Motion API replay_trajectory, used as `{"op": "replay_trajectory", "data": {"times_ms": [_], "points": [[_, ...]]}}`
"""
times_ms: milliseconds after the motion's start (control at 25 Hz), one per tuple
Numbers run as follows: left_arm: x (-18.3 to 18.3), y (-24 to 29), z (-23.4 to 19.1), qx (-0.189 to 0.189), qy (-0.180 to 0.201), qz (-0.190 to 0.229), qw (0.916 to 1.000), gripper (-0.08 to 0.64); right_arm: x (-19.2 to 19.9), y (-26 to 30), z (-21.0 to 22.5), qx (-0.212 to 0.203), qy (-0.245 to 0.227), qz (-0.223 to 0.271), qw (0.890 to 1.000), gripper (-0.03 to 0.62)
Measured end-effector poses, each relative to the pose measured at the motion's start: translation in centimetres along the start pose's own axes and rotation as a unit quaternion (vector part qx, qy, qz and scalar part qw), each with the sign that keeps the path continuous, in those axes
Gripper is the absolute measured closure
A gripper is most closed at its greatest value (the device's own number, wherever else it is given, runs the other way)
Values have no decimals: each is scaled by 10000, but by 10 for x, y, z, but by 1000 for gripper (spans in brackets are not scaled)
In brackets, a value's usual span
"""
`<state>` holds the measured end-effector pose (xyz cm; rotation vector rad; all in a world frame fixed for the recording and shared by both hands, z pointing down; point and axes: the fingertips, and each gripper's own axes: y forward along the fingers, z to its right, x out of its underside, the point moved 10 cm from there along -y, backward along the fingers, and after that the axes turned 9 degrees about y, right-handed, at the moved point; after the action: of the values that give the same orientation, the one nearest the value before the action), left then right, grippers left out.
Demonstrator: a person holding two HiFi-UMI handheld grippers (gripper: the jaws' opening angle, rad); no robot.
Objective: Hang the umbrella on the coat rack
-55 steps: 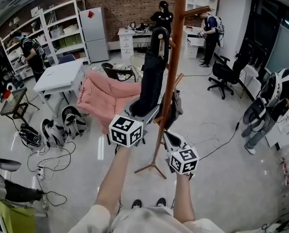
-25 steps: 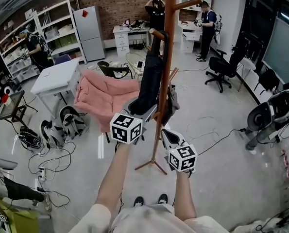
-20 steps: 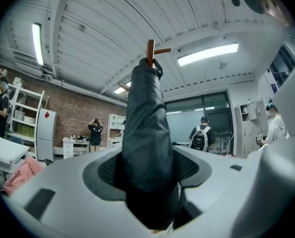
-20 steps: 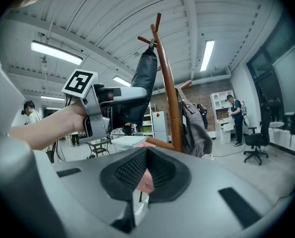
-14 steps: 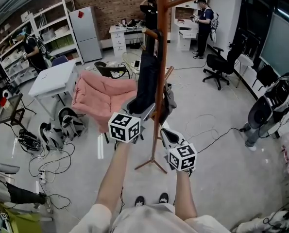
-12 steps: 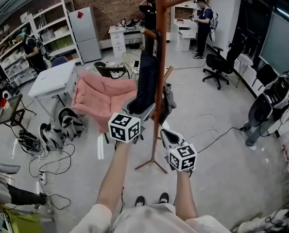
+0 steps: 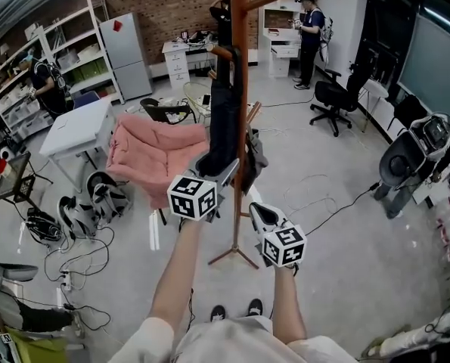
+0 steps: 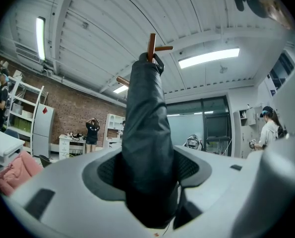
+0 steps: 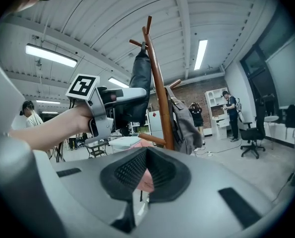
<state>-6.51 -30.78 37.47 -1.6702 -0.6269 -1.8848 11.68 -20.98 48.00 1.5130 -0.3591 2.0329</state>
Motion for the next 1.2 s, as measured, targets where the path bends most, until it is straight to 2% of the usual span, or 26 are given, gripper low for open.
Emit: {"op": "replay_trajectory", "data": {"times_ms": [480,1200], "points": [[3,5,1,-31,-25,99,9999,282,8,-6,7,154,116,-38,9998,588],[7,11,3,-83,15,207,9997,277,9,-9,7,165,-13,-163,9997,588]]}}
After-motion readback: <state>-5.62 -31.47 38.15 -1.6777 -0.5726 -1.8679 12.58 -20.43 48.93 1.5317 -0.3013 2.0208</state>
